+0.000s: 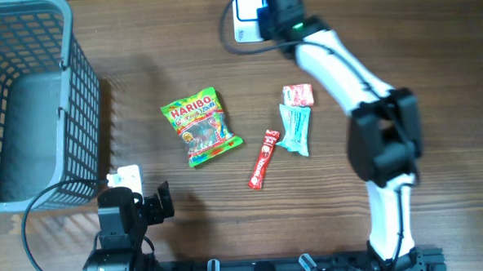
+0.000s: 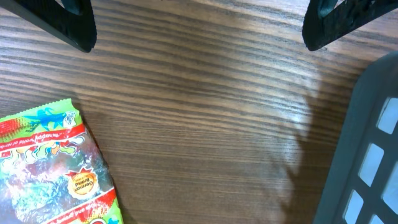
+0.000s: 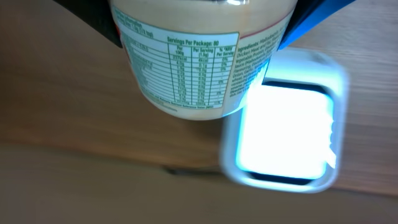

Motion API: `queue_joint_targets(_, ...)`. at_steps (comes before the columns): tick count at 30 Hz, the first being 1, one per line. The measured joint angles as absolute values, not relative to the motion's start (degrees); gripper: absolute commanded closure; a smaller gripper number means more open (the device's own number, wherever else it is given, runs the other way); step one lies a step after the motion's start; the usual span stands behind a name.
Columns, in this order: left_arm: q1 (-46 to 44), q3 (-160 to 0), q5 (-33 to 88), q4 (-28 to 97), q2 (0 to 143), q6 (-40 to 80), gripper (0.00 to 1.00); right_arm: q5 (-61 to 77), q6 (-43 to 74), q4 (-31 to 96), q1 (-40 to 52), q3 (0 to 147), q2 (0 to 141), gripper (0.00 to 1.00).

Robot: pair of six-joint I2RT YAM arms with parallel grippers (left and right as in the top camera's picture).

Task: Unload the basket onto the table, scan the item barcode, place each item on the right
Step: 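Carry the jar to the right table edge and release it, then reach the right gripper to the green wipes pack and grasp it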

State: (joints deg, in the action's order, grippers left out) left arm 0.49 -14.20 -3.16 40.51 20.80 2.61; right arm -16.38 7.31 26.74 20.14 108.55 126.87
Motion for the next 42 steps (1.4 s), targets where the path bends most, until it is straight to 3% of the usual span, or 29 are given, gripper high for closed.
queue_joint_targets(10, 0.5, -14.2, -3.2, 40.5, 20.8, 2.6, 0.0, -9.0, 16.7, 51.4, -14.2, 109.0, 119.0, 0.42)
queue_joint_targets(15, 0.5, -14.2, -3.2, 40.5, 20.8, 2.6, 0.0, -7.9, 15.6, 55.9, -28.2, 109.0, 119.0, 0.34)
queue_joint_targets(25, 0.5, -14.2, -3.2, 40.5, 20.8, 2.6, 0.0, -2.4, 11.4, 58.9, -41.2, 109.1, 127.1, 0.35)
queue_joint_targets(28, 0.5, -14.2, -3.2, 40.5, 20.8, 2.6, 0.0, -1.5, 11.2, 59.0, -44.4, 109.1, 131.4, 0.08)
queue_joint_targets(30, 0.5, -14.2, -3.2, 40.5, 20.8, 2.6, 0.0, -1.3, 10.9, 58.8, -45.7, 109.0, 132.2, 0.0)
queue_joint_targets(42, 0.5, -14.2, -3.2, 40.5, 20.8, 2.6, 0.0, 3.7, 15.9, 69.2, -46.8, 122.4, 128.5, 0.0)
